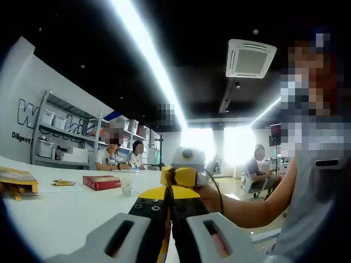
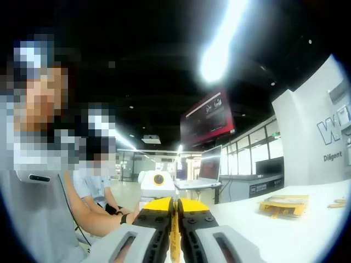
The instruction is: Tear open the coffee pouch, take out the coffee, and pour the coffee from the pouch into the cup
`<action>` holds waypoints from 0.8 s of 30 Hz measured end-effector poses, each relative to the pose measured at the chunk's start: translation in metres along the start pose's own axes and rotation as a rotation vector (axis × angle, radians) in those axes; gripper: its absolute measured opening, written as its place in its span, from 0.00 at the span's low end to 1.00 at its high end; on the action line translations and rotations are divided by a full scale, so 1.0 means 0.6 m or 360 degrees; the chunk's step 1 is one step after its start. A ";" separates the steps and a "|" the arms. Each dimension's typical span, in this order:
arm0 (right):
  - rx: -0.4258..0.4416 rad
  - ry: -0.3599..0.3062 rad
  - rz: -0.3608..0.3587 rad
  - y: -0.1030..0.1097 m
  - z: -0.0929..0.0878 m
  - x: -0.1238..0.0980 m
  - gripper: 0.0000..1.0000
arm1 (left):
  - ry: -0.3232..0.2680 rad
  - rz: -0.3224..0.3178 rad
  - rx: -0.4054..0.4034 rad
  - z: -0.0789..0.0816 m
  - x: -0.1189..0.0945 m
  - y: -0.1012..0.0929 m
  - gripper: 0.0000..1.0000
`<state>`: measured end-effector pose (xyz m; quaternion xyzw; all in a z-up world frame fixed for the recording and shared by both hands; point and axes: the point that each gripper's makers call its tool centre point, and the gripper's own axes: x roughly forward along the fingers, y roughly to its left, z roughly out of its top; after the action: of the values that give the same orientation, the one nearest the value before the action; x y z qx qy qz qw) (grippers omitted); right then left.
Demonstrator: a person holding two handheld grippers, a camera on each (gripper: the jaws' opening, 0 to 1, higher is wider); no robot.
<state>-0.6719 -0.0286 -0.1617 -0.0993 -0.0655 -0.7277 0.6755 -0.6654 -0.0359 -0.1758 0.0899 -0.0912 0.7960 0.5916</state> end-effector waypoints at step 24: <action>0.0048 -0.0032 0.0078 0.015 0.015 0.010 0.02 | -0.0092 -0.0167 -0.0168 0.005 -0.007 -0.014 0.06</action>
<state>-0.6629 -0.0333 -0.1520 -0.0980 -0.0809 -0.7089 0.6938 -0.6558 -0.0380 -0.1735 0.0862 -0.1454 0.7551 0.6335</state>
